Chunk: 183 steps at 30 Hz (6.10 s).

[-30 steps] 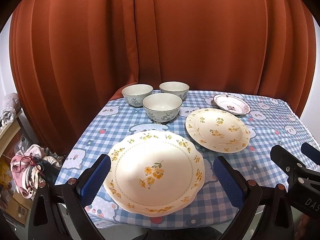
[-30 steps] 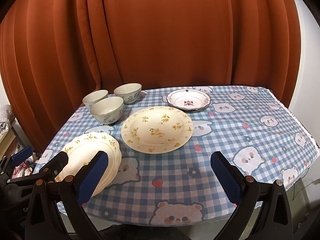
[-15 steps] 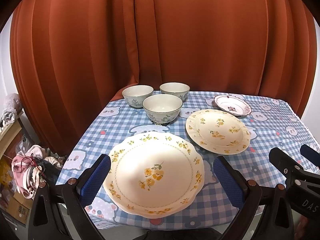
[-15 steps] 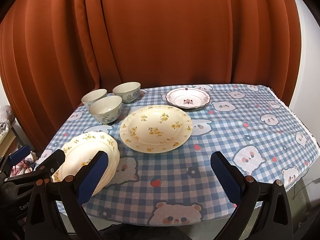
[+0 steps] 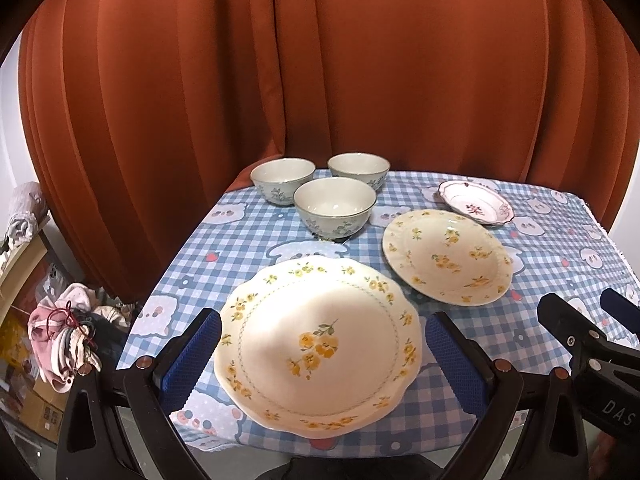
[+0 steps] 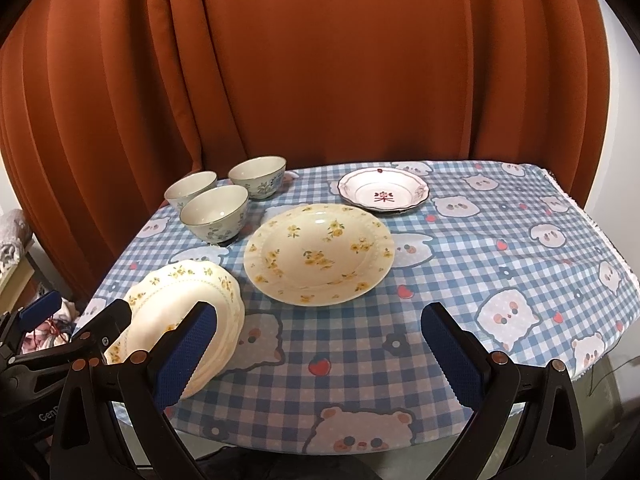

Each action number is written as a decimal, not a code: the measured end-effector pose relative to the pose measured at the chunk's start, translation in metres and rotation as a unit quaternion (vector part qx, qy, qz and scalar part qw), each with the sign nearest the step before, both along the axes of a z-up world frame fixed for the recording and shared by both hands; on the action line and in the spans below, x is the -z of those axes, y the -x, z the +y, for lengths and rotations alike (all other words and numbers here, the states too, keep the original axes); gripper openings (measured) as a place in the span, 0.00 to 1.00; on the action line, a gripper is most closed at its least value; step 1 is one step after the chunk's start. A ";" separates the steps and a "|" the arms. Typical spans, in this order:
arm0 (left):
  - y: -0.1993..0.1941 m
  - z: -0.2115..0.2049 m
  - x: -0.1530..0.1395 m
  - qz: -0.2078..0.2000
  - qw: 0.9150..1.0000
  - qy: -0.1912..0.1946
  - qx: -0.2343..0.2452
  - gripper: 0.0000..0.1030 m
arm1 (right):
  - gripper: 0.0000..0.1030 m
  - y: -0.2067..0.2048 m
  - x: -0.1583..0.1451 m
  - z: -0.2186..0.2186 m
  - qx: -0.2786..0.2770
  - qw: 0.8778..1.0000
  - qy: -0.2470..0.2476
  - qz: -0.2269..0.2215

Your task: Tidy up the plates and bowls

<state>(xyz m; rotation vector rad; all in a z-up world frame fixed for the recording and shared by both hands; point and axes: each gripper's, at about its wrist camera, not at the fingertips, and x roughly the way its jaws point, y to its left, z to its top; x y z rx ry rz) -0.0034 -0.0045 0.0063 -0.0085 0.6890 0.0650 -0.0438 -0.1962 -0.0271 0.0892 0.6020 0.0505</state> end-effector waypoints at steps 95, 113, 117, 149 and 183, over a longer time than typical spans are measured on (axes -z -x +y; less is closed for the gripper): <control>-0.121 -0.024 0.060 0.194 0.977 0.032 0.078 0.76 | 0.60 -0.123 0.054 0.019 -0.005 0.979 -0.007 0.206; -0.113 -0.146 0.065 0.186 0.979 0.034 0.077 0.77 | 0.60 -0.117 0.051 -0.112 -0.002 0.979 -0.010 0.202; -0.114 -0.173 0.072 0.190 0.978 0.042 0.079 0.77 | 0.60 -0.119 0.054 -0.138 -0.001 0.979 -0.004 0.204; -0.158 -0.277 0.116 0.247 0.964 0.012 0.100 0.76 | 0.60 -0.158 0.107 -0.251 0.044 0.963 -0.024 0.266; -0.133 -0.181 0.061 0.196 0.970 0.035 0.140 0.86 | 0.67 -0.112 0.045 -0.175 0.102 0.974 -0.015 0.203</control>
